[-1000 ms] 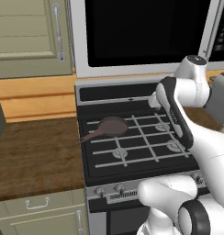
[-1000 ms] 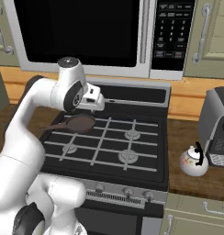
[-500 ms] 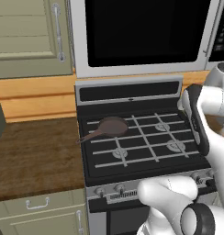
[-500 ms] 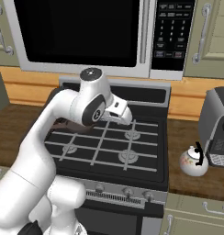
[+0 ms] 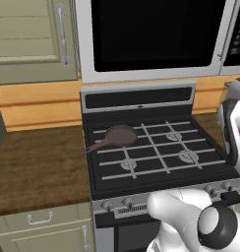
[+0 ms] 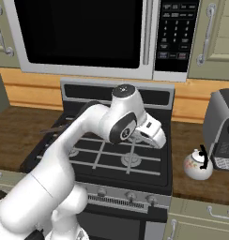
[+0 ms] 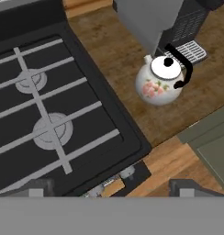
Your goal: Pick the kettle from the counter and place it on a stove burner. Then turn the burner on.
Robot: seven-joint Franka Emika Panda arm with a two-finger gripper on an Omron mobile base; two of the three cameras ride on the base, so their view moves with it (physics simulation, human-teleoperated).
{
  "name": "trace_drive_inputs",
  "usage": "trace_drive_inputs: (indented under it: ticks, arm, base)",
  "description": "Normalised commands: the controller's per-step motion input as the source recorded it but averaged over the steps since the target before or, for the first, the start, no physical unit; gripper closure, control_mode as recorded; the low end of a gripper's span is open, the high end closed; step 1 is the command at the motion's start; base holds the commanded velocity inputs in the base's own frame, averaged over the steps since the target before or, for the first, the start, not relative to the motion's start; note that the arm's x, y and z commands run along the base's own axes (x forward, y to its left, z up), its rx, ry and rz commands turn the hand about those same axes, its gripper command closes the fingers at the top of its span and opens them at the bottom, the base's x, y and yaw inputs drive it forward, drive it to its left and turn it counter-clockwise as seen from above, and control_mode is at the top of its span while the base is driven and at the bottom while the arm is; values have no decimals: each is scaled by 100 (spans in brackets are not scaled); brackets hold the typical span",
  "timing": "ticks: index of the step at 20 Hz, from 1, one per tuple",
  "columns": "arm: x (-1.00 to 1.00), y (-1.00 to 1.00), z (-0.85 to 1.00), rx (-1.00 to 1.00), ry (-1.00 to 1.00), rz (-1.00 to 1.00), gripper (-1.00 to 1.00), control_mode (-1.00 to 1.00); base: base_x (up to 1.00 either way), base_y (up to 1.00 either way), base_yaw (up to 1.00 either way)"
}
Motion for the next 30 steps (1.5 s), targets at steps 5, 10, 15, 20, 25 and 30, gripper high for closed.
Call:
trace_drive_inputs:
  ticks: [5, 10, 15, 20, 25, 30]
  arm:
    - [-31, -100, -47, 1, 3, -19, -100, -100]
    - [-19, -100, -32, 5, 12, -16, -100, -100]
    - [1, -100, -2, 22, 1, 7, -100, -100]
    - [18, -72, -7, 29, -9, 24, -100, -100]
    - [13, -4, -28, 0, -2, 13, -100, -100]
    - [24, 12, -23, -1, 0, 1, -100, -100]
  base:
    - [0, 0, 0]
    - [0, 0, 0]
    - [0, 0, 0]
    - [0, 0, 0]
    - [0, 0, 0]
    - [0, 0, 0]
